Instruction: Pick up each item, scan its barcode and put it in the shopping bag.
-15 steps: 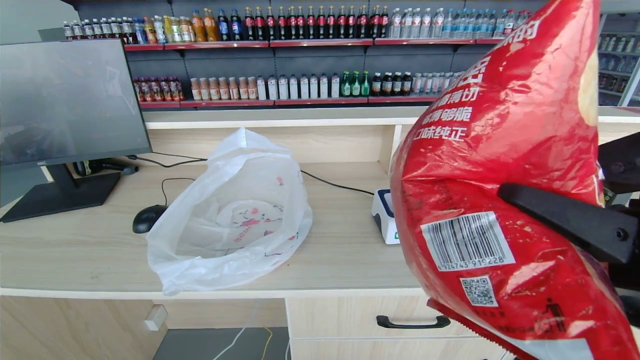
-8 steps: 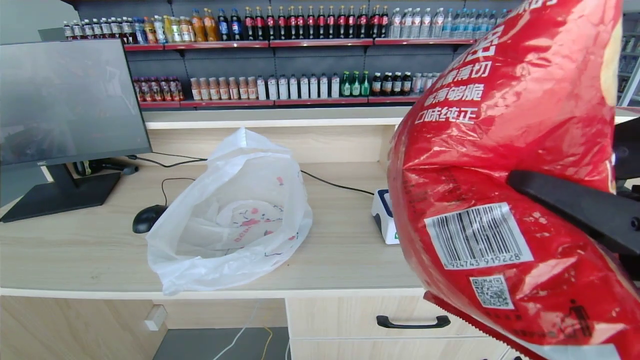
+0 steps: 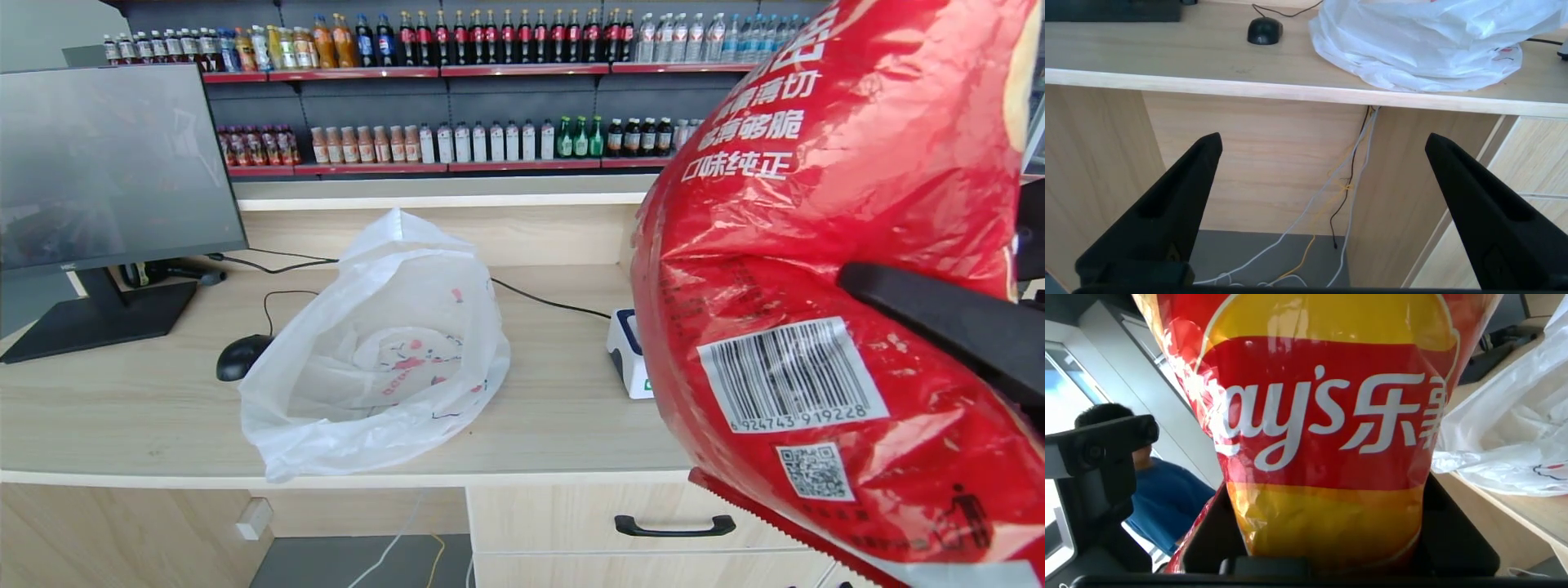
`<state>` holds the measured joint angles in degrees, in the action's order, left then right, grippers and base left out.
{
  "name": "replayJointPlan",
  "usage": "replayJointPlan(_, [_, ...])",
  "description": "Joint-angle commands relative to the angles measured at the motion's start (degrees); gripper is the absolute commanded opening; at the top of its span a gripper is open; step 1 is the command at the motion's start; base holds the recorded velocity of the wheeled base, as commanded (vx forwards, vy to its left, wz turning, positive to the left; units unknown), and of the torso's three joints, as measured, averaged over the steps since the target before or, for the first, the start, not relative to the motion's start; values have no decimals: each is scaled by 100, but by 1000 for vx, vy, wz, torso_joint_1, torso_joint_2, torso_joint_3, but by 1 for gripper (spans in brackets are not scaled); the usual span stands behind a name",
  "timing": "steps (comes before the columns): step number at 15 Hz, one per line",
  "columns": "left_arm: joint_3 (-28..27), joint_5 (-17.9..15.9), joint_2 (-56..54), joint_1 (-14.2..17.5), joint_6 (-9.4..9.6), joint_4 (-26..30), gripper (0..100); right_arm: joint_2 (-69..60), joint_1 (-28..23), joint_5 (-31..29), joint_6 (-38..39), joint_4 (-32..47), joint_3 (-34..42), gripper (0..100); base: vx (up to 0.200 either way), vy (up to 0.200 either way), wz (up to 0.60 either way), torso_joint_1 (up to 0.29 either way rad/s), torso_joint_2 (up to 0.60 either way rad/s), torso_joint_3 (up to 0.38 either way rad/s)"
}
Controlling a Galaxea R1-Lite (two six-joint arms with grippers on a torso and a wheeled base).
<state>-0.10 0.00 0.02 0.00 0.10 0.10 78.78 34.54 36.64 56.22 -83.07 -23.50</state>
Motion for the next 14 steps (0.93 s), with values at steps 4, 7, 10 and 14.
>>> replayJointPlan(4, [1,0,-2,0,-1,-1,100,-11,-8,1,-24,1,118,0,0,0,0,0,0,0])
replayJointPlan(7, [1,0,-2,0,-1,-1,100,-29,-43,-17,-173,1,127,0,0,0,0,0,0,0])
replayJointPlan(10, [1,0,-2,0,-1,-1,100,-29,-43,-52,-841,36,654,0,0,0,0,0,0,0])
replayJointPlan(14, [1,0,-2,0,-1,-1,100,94,-395,-140,-2010,106,1269,0,0,0,0,0,0,0])
